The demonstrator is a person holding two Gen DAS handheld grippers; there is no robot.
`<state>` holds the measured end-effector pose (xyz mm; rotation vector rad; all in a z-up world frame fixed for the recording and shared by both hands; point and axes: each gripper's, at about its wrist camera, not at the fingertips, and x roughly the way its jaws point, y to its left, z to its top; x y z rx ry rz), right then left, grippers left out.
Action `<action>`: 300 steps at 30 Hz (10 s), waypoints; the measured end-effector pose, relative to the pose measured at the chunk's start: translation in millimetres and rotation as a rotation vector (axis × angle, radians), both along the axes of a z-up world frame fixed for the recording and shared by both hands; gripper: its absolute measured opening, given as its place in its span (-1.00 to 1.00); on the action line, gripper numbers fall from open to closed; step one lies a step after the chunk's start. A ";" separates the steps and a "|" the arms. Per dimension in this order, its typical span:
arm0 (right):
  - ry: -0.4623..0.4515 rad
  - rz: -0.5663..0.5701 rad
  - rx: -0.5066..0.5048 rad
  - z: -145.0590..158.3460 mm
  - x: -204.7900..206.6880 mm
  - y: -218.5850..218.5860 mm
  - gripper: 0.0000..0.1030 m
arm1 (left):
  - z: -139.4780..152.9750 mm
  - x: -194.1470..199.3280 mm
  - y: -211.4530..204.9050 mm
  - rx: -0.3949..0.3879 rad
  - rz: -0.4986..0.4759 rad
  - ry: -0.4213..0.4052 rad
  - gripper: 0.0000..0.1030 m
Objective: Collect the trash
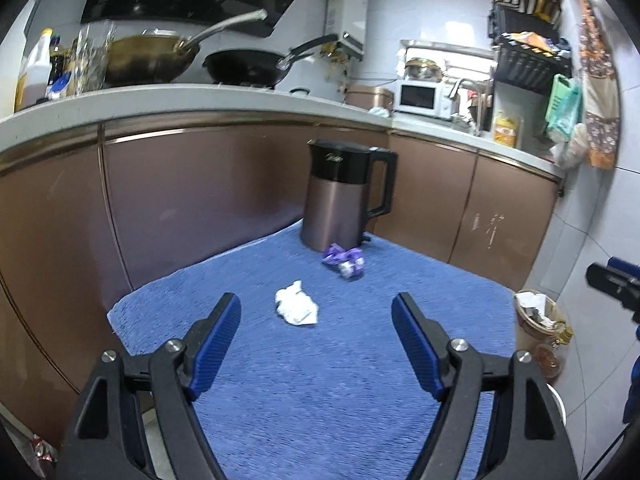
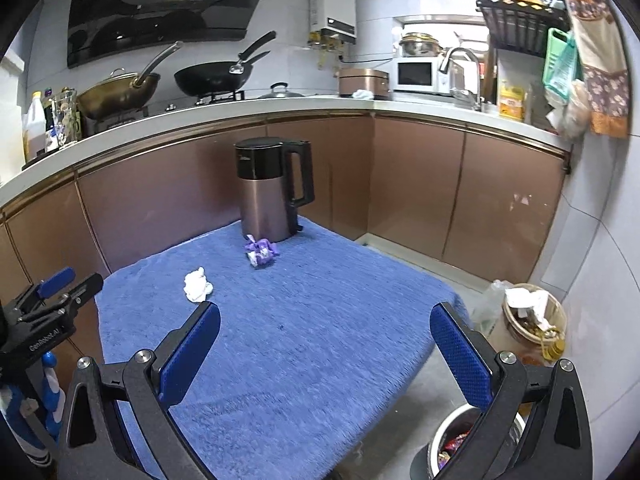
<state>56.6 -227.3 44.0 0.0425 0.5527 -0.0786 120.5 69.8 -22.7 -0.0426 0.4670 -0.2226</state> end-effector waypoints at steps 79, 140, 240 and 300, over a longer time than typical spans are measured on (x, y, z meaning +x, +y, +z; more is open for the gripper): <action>0.011 0.000 0.170 -28.2 -35.1 -81.4 0.04 | 21.3 -29.9 -114.7 0.046 -0.231 0.026 -0.63; 0.338 -0.609 0.355 -237.6 -110.5 -302.4 0.36 | -78.9 -48.6 -434.8 0.331 -0.827 0.321 -0.06; -0.169 -0.194 -0.077 4.2 8.5 -68.6 1.00 | 55.0 -27.5 -59.9 0.119 0.156 -0.118 0.89; -0.055 -0.226 -0.085 -20.5 24.6 -79.6 1.00 | 35.5 -5.9 -78.4 0.134 0.064 -0.079 0.89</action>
